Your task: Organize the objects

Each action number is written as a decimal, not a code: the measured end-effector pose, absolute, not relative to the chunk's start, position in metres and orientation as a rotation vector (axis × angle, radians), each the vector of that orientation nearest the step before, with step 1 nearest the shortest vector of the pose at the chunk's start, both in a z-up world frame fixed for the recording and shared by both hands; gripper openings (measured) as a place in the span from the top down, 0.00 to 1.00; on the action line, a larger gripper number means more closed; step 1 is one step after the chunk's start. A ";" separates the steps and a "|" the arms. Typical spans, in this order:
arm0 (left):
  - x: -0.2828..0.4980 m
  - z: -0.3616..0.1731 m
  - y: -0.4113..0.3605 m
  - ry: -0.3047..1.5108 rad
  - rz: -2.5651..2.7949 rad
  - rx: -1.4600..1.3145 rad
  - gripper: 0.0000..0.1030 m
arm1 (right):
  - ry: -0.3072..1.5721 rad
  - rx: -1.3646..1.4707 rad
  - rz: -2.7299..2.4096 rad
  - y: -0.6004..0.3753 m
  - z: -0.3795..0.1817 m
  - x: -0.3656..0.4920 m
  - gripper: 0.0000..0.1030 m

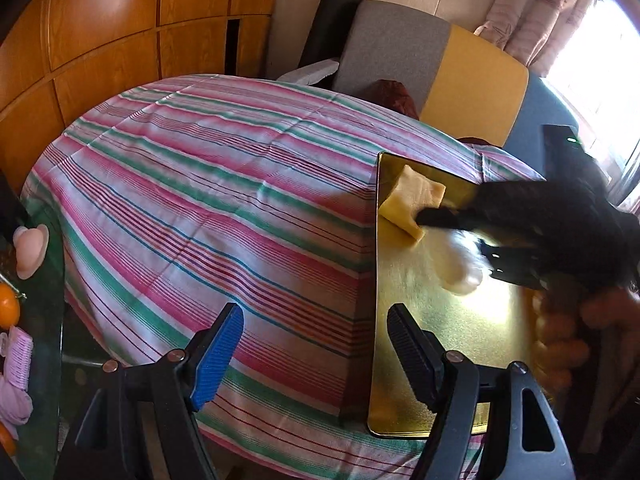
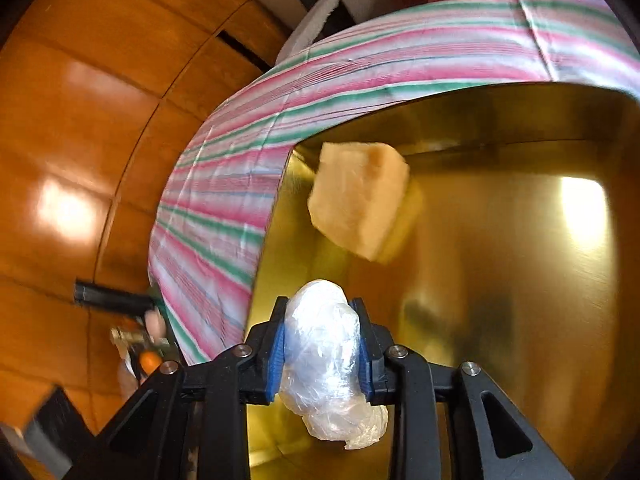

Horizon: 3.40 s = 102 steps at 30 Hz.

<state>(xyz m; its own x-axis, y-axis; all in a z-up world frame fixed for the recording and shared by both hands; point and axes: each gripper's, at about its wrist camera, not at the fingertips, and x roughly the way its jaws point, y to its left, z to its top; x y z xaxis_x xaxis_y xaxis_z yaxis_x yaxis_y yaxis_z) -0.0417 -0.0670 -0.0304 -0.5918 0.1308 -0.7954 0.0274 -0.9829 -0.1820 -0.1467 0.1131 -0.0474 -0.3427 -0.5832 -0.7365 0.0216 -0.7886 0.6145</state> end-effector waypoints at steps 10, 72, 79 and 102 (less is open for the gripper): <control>-0.040 -0.032 -0.065 -0.268 2.719 -1.388 0.27 | -0.859 1.493 -2.143 0.104 -0.056 -0.153 0.40; 0.032 0.007 0.188 0.230 2.137 -1.156 0.26 | -1.029 1.521 -2.695 0.507 -0.040 0.010 0.09; 0.028 0.012 0.198 0.193 2.099 -1.173 0.26 | -0.982 1.398 -2.411 0.467 -0.035 0.011 0.21; -0.017 -0.032 0.345 0.196 1.964 -1.385 0.04 | -1.490 1.192 -2.752 0.554 -0.026 0.056 0.09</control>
